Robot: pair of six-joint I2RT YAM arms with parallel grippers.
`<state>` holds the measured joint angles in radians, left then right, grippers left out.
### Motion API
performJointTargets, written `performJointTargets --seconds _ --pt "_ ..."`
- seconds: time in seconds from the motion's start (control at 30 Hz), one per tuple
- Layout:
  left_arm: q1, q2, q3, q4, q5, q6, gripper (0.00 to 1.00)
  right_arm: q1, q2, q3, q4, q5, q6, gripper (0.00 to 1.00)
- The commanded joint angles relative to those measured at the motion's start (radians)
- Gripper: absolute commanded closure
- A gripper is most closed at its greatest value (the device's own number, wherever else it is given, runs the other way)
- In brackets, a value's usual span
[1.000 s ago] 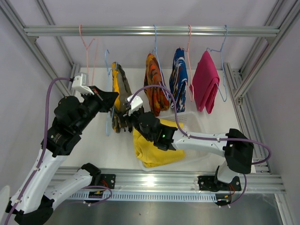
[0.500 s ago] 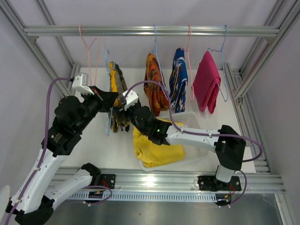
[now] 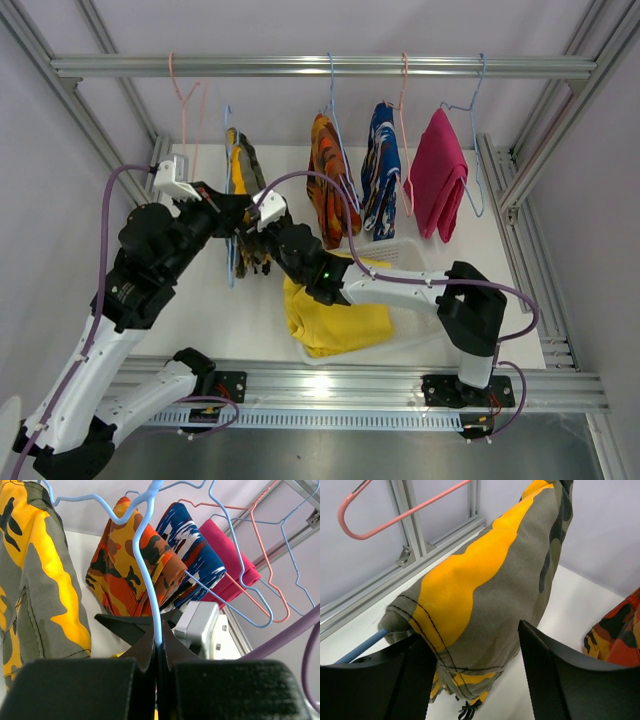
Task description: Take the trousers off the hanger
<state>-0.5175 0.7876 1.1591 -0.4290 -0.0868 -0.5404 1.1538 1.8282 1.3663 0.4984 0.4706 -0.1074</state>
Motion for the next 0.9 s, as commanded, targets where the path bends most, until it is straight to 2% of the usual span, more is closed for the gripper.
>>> performJointTargets --seconds 0.0,0.13,0.23,0.63,0.7,0.8,0.87 --pt "0.001 -0.024 0.036 0.182 -0.005 0.022 1.00 -0.020 0.028 0.018 0.143 0.043 -0.034 0.34" --pt "0.011 -0.025 0.037 0.176 -0.004 0.011 1.00 -0.017 0.017 -0.052 0.230 0.016 -0.029 0.42" --pt "0.016 -0.022 0.040 0.168 0.010 -0.001 1.00 -0.017 0.032 -0.053 0.253 0.037 -0.043 0.43" --pt "0.019 -0.016 0.039 0.161 0.035 -0.026 0.99 -0.019 0.160 0.045 0.325 0.123 -0.124 0.41" --pt "0.017 -0.016 0.042 0.161 0.038 -0.024 1.00 -0.019 0.169 0.051 0.327 0.126 -0.130 0.47" --pt "0.019 -0.016 0.039 0.161 0.035 -0.023 1.00 -0.017 0.164 0.051 0.324 0.122 -0.130 0.69" --pt "0.017 -0.014 0.039 0.161 0.033 -0.023 0.99 -0.016 0.151 0.047 0.316 0.119 -0.129 0.76"
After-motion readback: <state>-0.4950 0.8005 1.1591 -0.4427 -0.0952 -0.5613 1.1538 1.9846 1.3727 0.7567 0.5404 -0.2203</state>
